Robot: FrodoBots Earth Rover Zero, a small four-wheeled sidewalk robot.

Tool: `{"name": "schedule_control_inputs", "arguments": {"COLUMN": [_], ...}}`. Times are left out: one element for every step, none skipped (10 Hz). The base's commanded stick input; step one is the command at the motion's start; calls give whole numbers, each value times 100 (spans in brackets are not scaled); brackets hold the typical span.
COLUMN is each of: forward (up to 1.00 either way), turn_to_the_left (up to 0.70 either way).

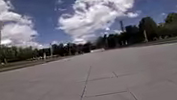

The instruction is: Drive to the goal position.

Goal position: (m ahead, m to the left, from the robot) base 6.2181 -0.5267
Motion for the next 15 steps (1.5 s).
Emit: {"name": "schedule_control_inputs", "arguments": {"forward": [70,70,70,70,70,70,70,70,70,70,70,70,70,70,70], "turn_to_the_left": [0,0,0,0,0,0,0,0,0,0,0,0,0,0,0]}}
